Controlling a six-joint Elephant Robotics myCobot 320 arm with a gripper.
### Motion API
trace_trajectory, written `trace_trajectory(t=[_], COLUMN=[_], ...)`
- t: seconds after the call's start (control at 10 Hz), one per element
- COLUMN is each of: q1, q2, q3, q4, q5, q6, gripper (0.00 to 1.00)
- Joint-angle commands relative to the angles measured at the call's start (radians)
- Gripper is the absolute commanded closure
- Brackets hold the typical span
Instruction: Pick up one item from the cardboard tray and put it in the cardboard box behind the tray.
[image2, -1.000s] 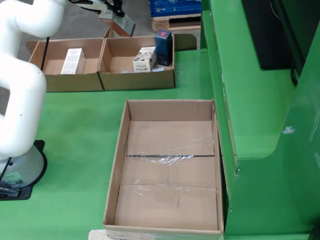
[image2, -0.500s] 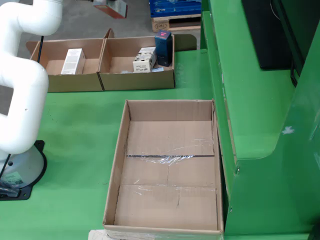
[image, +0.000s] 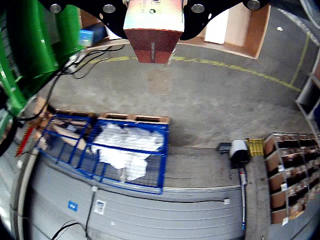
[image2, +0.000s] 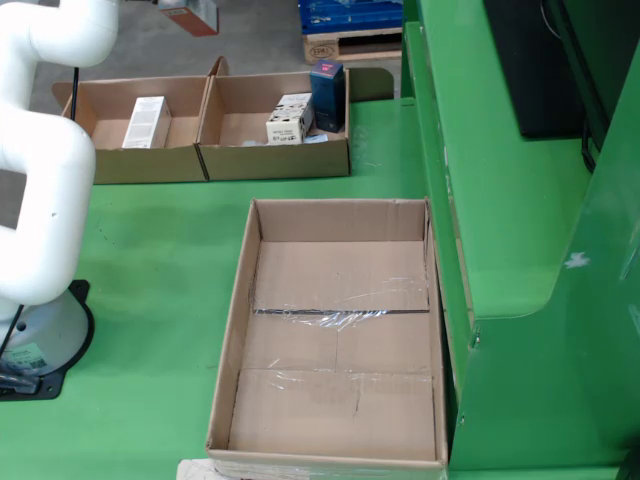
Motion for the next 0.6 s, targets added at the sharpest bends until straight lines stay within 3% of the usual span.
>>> trace_trajectory(t=[0.0,0.1,0.5], q1=[0.009,0.089,0.144], q2=[0.055,0.091,0.142], q3=[0.028,0.028,0.028], q4=[-0.016,-0.1,-0.214], q5=[0.054,0.11,0.135], q6=[-0.012,-0.068,-0.106], gripper=[1.0,1.0,1.0])
